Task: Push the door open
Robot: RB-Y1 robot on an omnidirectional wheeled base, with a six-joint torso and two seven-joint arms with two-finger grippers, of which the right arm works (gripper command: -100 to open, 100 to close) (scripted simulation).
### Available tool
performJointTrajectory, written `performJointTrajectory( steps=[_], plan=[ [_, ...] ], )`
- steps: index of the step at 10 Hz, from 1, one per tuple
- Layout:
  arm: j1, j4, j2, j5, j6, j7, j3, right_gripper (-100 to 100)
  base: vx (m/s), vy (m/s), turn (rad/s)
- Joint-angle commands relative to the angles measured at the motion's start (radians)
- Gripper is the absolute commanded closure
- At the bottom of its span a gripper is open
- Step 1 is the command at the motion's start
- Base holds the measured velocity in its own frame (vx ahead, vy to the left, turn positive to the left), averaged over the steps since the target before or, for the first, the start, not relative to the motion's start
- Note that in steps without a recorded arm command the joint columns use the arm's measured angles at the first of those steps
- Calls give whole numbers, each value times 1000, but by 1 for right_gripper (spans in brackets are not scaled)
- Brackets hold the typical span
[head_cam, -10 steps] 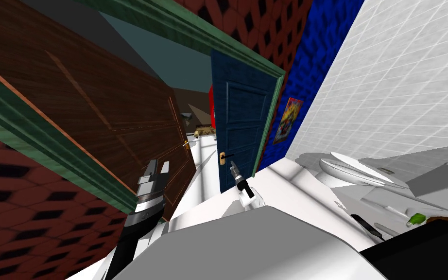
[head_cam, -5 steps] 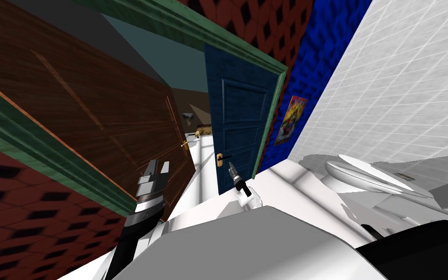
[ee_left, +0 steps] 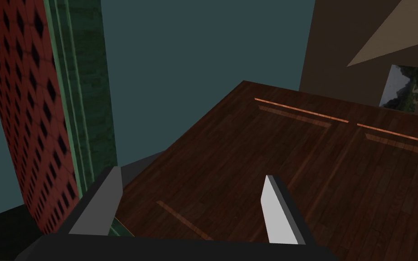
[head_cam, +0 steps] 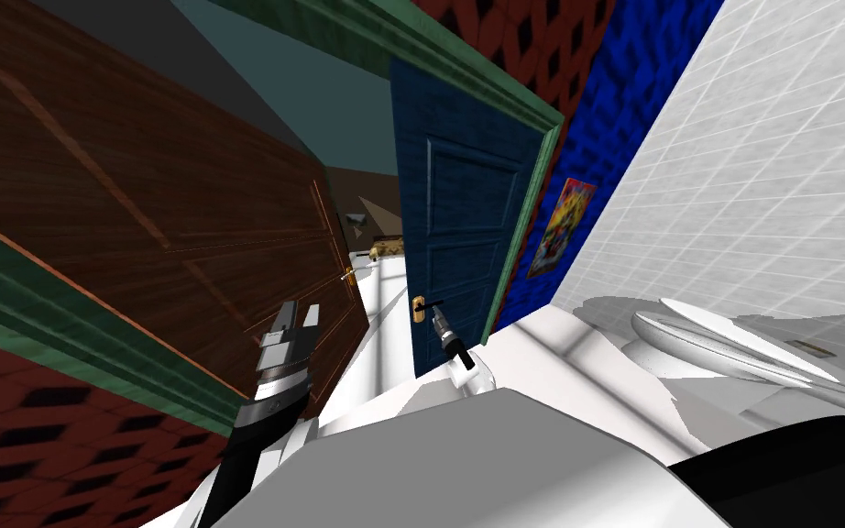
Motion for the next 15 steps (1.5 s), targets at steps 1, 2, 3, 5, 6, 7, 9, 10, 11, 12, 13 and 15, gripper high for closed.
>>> performJointTrajectory(
  steps=[1,2,3,5,6,7,9,10,11,12,13,15],
  plan=[
    [-6,12,3,-1,-6,1,-5,-100,179,46,24],
    [-10,19,6,-1,-9,1,-8,-100,190,16,20],
    [-13,25,10,-2,-12,2,-11,-100,171,16,23],
    [-14,29,13,-2,-13,2,-12,-100,128,24,13],
    [-14,29,13,-2,-13,2,-12,100,-12,-3,-4],
    [-14,29,13,-2,-13,2,-12,100,-25,-7,6],
    [-14,29,13,-2,-13,2,-12,100,-6,-2,6],
    [-14,29,13,-2,-13,2,-12,100,0,0,0],
    [-14,29,13,-2,-13,2,-12,100,0,0,0],
    [-22,30,10,-3,-12,4,-25,100,91,30,-26],
    [-23,32,8,-4,-12,5,-32,100,168,72,-44],
    [-29,38,3,-6,-11,10,-53,100,201,99,-54]
  ],
)
